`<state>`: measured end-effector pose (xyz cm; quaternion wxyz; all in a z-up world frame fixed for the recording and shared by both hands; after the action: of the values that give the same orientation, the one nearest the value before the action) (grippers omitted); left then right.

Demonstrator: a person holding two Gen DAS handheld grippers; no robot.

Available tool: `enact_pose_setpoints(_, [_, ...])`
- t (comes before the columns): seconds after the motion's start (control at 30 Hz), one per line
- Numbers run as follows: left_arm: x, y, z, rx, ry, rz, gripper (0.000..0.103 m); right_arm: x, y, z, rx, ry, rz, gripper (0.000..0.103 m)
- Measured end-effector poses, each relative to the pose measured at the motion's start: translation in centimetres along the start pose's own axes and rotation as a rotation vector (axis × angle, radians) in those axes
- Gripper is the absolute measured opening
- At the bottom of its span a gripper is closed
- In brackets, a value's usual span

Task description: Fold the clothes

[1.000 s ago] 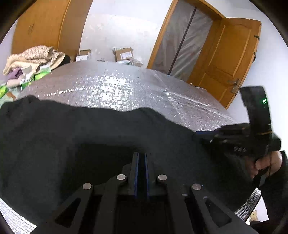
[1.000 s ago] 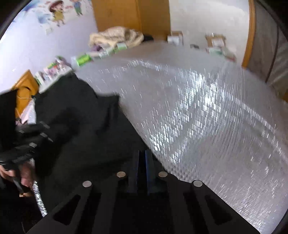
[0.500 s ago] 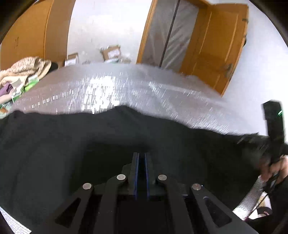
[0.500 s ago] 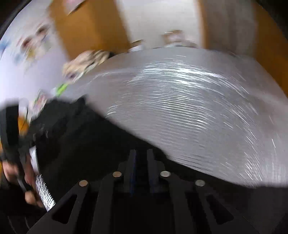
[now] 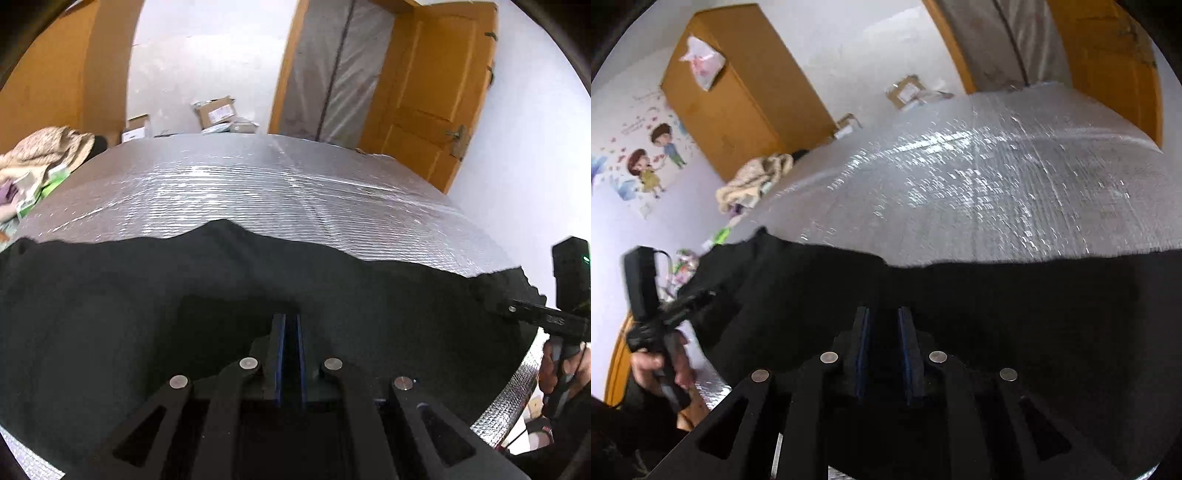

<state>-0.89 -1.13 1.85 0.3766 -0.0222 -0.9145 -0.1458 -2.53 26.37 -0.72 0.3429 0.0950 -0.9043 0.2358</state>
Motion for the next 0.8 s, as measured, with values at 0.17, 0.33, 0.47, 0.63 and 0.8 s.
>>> enact_pose_setpoints(0.17, [-0.6, -0.1, 1.0, 0.009, -0.029, -0.011, 0.005, 0.2, 5.1, -1.7, -0.048, 0.079, 0.235, 0.010])
enact_pose_setpoints(0.33, [-0.6, -0.2, 0.7, 0.021, -0.020, -0.015, 0.005, -0.2, 7.9, -4.7, -0.184, 0.139, 0.290, 0.010])
enact_pose_setpoints(0.47, [-0.1, 0.0, 0.4, 0.020, -0.009, -0.003, 0.005, -0.7, 11.0, -7.3, -0.252, 0.205, 0.378, 0.012])
enact_pose_setpoints(0.63, [-0.3, -0.2, 1.0, 0.021, -0.031, -0.003, 0.005, -2.5, 16.5, -11.6, -0.326, 0.329, 0.566, 0.007])
enact_pose_setpoints(0.8, [-0.5, -0.2, 1.1, 0.022, -0.028, -0.001, 0.005, -4.0, 18.9, -15.5, -0.462, 0.417, 0.690, 0.013])
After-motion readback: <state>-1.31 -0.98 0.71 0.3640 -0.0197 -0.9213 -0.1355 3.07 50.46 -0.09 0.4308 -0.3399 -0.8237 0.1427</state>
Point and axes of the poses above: each gripper's, at about its wrist camera, not at the fingertips, and z roughly the way its jaws point, y to its right, x to its top, the point moved 3 cm from there along z, roughly the way its jaws point, and after that the axes turned 5 degrees about -z, right-handed, at the moved point
